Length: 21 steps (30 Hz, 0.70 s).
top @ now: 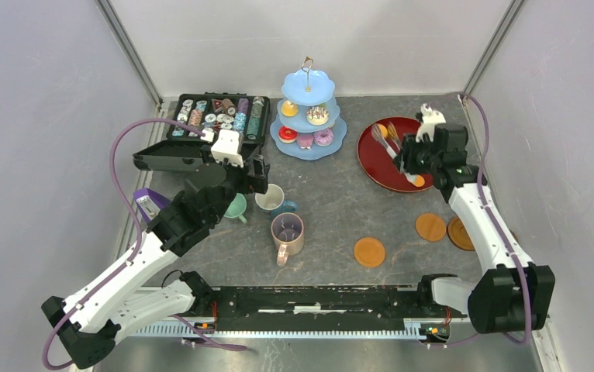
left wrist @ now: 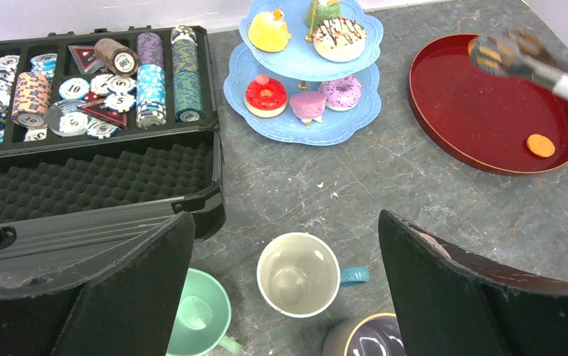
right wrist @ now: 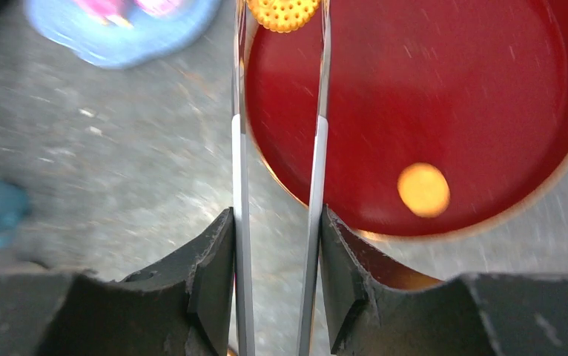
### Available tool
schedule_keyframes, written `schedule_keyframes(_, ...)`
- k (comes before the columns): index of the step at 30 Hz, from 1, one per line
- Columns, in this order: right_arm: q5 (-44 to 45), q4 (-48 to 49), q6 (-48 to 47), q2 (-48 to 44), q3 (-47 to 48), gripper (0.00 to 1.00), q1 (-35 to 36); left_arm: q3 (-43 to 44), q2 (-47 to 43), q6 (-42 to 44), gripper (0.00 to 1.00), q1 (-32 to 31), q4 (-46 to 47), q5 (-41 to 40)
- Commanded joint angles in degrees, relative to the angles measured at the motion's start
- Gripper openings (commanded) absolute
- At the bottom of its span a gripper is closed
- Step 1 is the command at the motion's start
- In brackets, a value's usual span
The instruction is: Serve the afternoon tea
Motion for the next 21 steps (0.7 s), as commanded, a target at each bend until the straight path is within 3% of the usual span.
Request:
schedule_keyframes(1, -5.5, 9.7, 4.0, 3.3, 10.5, 0.25, 5.0, 1.3, 0.1, -1.3, 0.99, 0.3, 1.4, -0.4)
schedule_keyframes(11, -1.4, 10.9, 5.5, 16.5, 29.5, 0.26, 14.2, 1.3, 0.2, -0.8, 0.99, 0.3, 1.1, -1.8)
schedule_keyframes(21, 0.9, 7.9, 5.7, 27.5, 41.1, 0.32, 16.6, 1.4, 0.5, -0.5, 0.99, 0.4, 1.0, -2.1)
